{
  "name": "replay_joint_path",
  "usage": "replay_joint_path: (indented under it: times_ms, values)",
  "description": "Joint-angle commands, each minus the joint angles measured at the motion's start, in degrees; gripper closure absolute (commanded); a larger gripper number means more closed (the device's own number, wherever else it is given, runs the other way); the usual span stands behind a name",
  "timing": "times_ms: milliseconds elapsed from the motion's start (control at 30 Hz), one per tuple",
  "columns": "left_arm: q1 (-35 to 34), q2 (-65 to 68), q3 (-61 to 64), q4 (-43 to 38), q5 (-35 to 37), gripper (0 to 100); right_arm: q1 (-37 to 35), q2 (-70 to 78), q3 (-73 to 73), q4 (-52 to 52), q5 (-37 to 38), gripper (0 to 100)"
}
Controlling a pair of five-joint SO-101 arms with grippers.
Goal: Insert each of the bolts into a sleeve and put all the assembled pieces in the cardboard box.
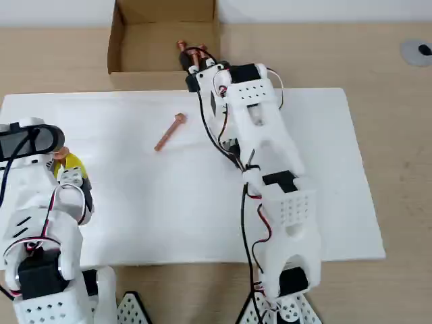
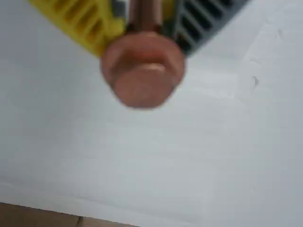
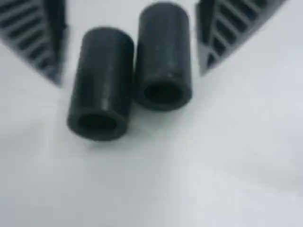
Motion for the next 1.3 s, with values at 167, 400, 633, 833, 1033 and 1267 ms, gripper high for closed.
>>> replay_joint_path:
  times_ms: [167,400,633,833,1033,1267]
  values:
    - [0.1,-0.7,-0.9,0.1,-0.1,99,0.5,-4.0,0.0,-2.3,0.2,87.5]
    - [0.1,-0.7,-0.9,0.1,-0.1,99,2.7,-4.0,0.5,-1.8,0.4,87.7]
    - [0.2,-0.7,-1.0,0.1,-0.1,99,5.8,-4.0,2.6,-1.7,2.9,87.8]
    - [0.5,-0.7,-1.0,0.1,-0.1,99,5.7,-4.0,6.0,-2.2,3.0,87.8]
    - [0.2,-0.7,-1.0,0.1,-0.1,99,5.5,-3.9,7.8,-3.2,6.0,87.8]
    - [0.1,-0.7,-1.0,0.1,-0.1,99,4.4,-3.9,7.9,-6.6,7.4,87.8]
